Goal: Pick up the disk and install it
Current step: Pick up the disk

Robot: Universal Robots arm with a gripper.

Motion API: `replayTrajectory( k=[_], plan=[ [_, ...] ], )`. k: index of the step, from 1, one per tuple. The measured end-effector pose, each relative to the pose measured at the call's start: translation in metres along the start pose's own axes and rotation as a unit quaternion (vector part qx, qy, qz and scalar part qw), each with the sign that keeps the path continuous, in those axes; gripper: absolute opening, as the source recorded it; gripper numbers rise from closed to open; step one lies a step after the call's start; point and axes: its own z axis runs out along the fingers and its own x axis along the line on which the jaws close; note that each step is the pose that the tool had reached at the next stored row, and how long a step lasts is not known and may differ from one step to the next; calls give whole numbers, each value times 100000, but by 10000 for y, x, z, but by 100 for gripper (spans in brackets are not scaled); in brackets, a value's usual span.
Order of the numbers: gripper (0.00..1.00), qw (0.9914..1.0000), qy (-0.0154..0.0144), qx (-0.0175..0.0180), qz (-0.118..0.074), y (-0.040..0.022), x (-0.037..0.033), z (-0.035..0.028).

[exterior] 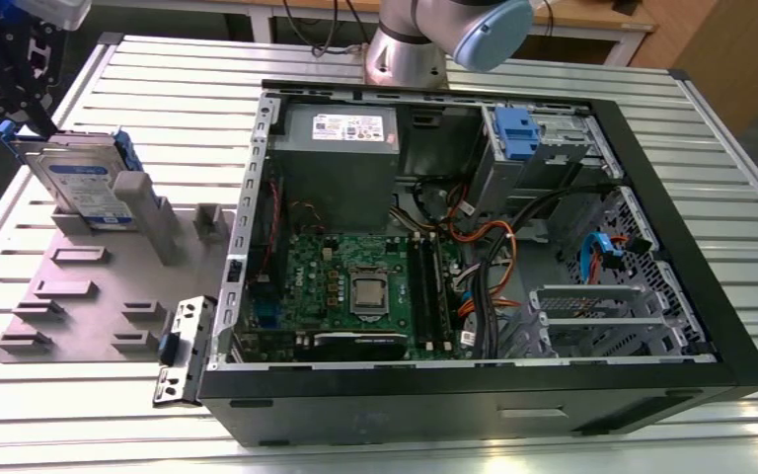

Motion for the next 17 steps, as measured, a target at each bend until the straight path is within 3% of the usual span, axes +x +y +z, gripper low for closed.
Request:
replayTrajectory(
  k=[6,17],
  plan=[
    [11,99990,61,-30,-1405,0,0,0],
    [11,99979,87,-44,-2041,0,0,0]
  ],
)
